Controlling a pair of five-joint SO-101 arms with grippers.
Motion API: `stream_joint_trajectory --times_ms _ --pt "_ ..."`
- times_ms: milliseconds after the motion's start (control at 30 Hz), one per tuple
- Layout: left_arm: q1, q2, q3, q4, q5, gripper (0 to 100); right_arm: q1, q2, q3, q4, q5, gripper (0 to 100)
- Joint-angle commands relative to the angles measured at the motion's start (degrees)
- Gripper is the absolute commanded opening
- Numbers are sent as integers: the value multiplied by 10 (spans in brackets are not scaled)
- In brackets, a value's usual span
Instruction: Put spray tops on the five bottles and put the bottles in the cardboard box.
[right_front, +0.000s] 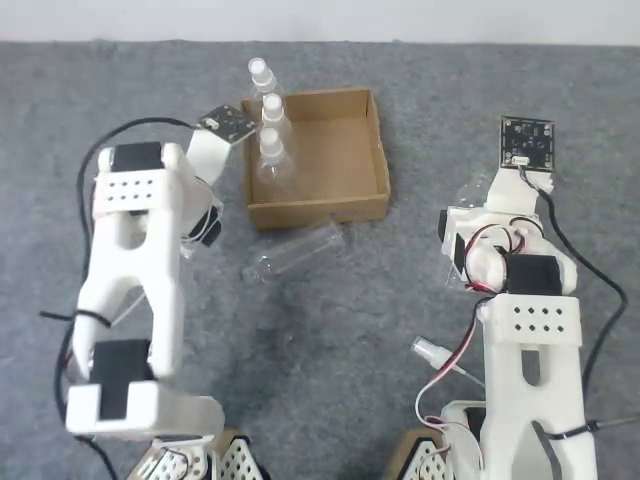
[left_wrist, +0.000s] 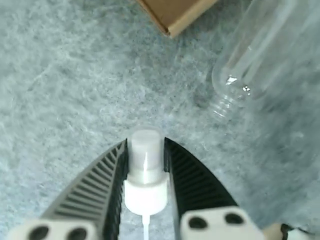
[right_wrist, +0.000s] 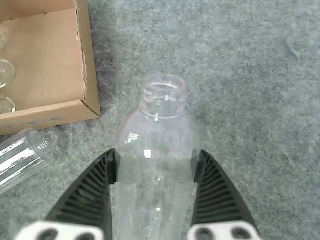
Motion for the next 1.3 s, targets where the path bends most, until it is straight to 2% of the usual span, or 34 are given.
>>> stream_joint_trajectory --times_ms 0,633,933,1100,1267 --pt "4 -69 16 -31 33 13 7 -20 -10 -14 8 9" --pt "4 -267 172 -162 184 13 6 -27 -10 -8 8 7" --pt "49 -337 266 -229 225 13 6 -46 -11 2 6 7" --pt "50 -360 290 -244 240 13 -9 -99 -4 23 8 7" --pt "50 -385 299 -241 259 13 -44 -123 33 -1 9 7"
